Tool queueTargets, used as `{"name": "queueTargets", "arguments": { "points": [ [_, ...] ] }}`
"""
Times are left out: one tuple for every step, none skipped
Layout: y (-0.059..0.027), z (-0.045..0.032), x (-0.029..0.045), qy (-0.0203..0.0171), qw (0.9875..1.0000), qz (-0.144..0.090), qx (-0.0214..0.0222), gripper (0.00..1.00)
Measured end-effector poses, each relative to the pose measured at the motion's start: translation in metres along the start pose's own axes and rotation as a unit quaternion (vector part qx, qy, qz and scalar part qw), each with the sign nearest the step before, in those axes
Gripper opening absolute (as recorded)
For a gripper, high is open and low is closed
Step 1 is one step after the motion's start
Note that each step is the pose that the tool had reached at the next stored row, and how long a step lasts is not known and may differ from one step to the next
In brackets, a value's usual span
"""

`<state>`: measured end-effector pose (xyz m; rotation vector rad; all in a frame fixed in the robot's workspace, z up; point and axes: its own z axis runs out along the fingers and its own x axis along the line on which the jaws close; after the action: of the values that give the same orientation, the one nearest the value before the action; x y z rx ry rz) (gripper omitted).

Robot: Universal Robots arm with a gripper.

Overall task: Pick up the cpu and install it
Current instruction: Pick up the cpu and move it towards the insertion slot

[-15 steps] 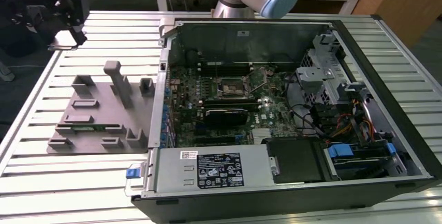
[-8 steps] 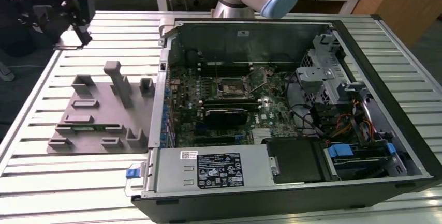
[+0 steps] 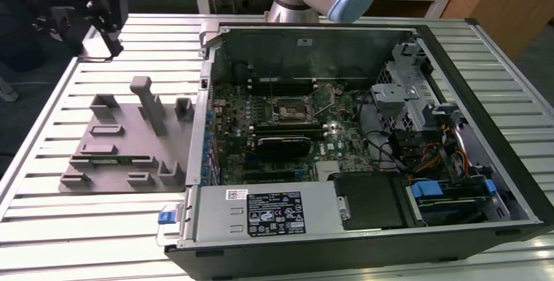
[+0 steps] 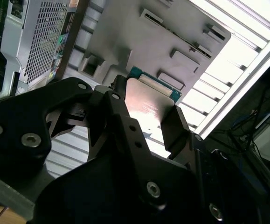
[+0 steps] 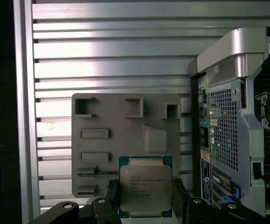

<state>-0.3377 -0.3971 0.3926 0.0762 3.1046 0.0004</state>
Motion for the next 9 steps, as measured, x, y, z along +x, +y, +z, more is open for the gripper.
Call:
{"name": "queueTargets", "arguments": {
  "points": [
    [0.0001,0.0001,-0.0014,0.0000,1.0000,0.000,0.0000,0.54],
    [0.0001,0.0001,-0.0028,0.0000,1.0000,0.000,0.0000,0.54],
    [0.0002,0.0001,-0.0041,0.0000,1.0000,0.000,0.0000,0.54],
    [0.0003,0.0002,-0.0055,0.0000,1.0000,0.000,0.0000,0.54],
    [0.0003,0.0003,-0.0070,0.0000,1.0000,0.000,0.0000,0.54],
    [0.0004,0.0003,-0.0084,0.0000,1.0000,0.000,0.0000,0.54],
    [0.0005,0.0003,-0.0097,0.0000,1.0000,0.000,0.0000,0.54],
    [0.0005,0.0004,-0.0109,0.0000,1.0000,0.000,0.0000,0.54],
    [0.0006,0.0004,-0.0120,0.0000,1.0000,0.000,0.0000,0.54]
  ]
}}
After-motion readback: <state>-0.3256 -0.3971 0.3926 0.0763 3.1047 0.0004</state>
